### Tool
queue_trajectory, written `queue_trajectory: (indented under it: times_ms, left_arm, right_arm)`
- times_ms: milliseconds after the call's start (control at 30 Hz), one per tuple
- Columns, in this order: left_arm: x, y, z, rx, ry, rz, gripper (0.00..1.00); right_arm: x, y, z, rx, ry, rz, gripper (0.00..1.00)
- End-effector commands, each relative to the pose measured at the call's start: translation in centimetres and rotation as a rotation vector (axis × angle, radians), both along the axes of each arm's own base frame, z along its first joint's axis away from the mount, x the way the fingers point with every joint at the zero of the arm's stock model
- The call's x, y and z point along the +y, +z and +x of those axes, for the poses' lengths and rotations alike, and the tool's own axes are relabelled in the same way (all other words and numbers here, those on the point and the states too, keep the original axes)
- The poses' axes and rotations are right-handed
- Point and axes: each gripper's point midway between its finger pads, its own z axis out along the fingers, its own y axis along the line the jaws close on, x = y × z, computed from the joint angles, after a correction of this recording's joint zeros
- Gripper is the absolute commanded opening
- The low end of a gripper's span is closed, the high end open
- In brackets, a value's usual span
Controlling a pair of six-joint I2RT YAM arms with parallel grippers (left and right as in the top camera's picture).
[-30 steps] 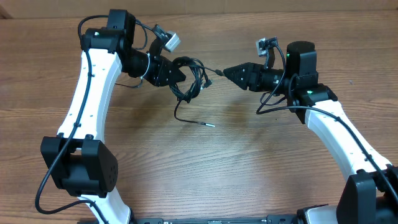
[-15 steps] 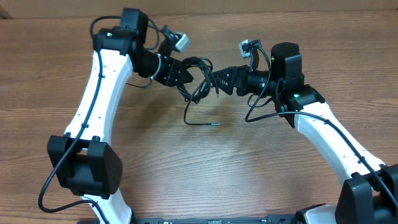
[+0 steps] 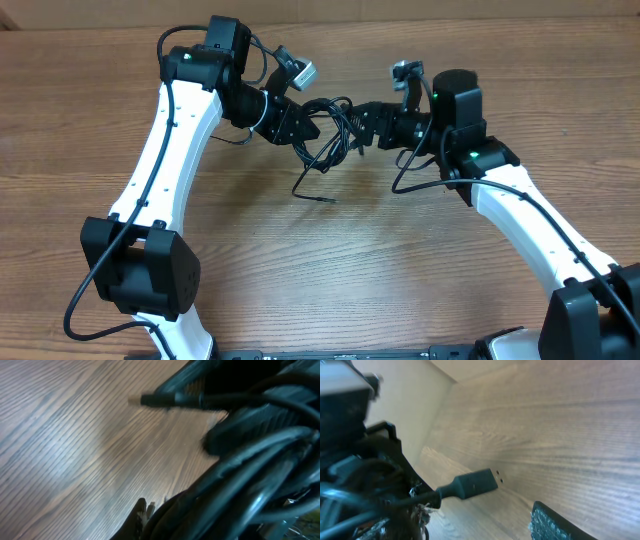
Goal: Untangle cables
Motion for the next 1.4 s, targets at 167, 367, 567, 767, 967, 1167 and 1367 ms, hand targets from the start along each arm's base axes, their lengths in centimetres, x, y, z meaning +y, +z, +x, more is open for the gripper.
queue_trajectory:
  times_ms: [167, 367, 567, 767, 967, 1167, 1367]
  left_arm:
    - [-2.4, 4.3, -2.6, -0.039, -0.150, -0.260, 0.04]
    - [-1.6, 3.3, -4.5, -0.013, -0.200, -0.208, 0.04]
    - [-1.6, 3.3, -4.2, -0.035, -0.202, -0.206, 0.04]
    - [0.4, 0.4, -3.4, -0.038, -0.168, 0.002, 0.04]
    - [3.2, -2.3, -1.8, -0.089, -0.131, 0.242, 0.04]
    - [4.4, -3.1, -1.3, -0.106, -0.120, 0.330, 0.04]
    - [2.8, -2.3, -2.1, -0.110, -0.171, 0.241, 0.04]
  right_arm:
    - [-5.8, -4.7, 3.1, 0.044, -0.376, -0.315, 0.68]
    - [-13.0, -6.4, 4.3, 0.122, -0.556, -0.400, 0.68]
    - [-17.6, -7.3, 4.2, 0.161, -0.615, -0.454, 0.68]
    - [-19.9, -8.0, 3.5, 0.221, -0.637, -0.459, 0.83]
    - [-16.1, -5.6, 2.2, 0.088, -0.272, -0.318, 1.00]
    - [-11.5, -0.9, -1.1, -0.095, 0.106, -0.041, 1.00]
    - [-7.9, 0.5, -3.0, -0.175, 0.269, 0.019, 1.00]
